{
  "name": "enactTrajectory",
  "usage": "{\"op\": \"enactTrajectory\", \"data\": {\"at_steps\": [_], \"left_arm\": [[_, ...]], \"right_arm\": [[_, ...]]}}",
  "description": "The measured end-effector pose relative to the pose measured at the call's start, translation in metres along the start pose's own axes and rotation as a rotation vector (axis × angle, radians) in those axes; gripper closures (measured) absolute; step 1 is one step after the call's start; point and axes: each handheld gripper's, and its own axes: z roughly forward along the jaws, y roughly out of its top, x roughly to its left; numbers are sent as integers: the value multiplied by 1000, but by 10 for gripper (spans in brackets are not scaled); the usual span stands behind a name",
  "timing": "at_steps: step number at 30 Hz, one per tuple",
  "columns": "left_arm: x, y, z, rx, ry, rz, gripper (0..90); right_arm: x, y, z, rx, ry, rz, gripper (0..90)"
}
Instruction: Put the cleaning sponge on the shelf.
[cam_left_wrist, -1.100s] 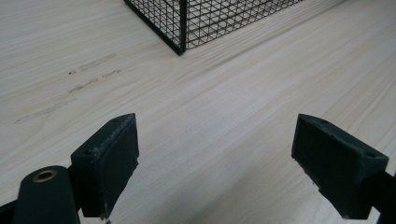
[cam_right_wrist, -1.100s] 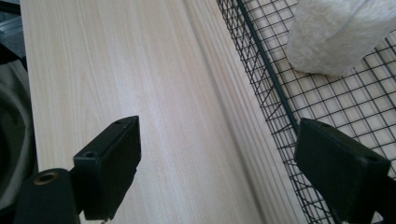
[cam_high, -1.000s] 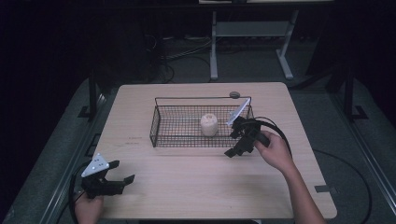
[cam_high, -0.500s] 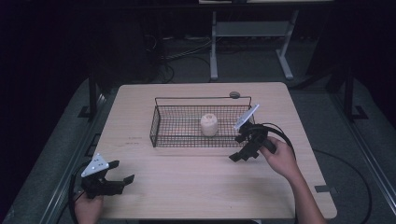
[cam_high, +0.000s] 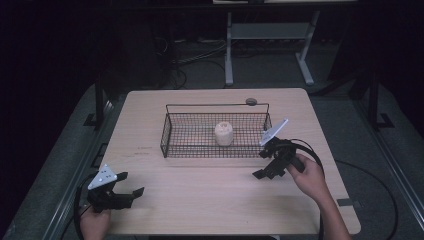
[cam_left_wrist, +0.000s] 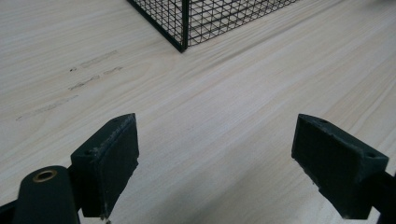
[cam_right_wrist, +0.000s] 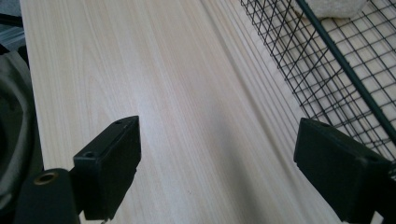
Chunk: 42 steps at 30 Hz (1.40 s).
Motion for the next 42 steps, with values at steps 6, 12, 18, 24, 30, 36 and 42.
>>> {"op": "enactTrajectory", "data": {"at_steps": [6, 12, 18, 24, 30, 36, 42], "left_arm": [[1, 0, -1, 0, 1, -1, 137], [0, 0, 0, 1, 1, -1, 137], [0, 0, 0, 2, 2, -2, 137], [0, 0, 0, 3, 1, 1, 137], [-1, 0, 0, 5, 2, 2, 137], [-1, 0, 1, 5, 1, 1, 137], [-1, 0, 1, 6, 2, 1, 137]], "right_arm": [[7, -10, 2, 17, -17, -3, 147], [11, -19, 1, 11, -31, -1, 147], [13, -31, 1, -3, -31, 14, 147], [15, -42, 3, -19, -36, 25, 147], [20, -53, 3, -28, -40, 30, 147], [23, -62, 4, -28, -41, 51, 147], [26, -69, 4, -37, -42, 52, 147]]}}
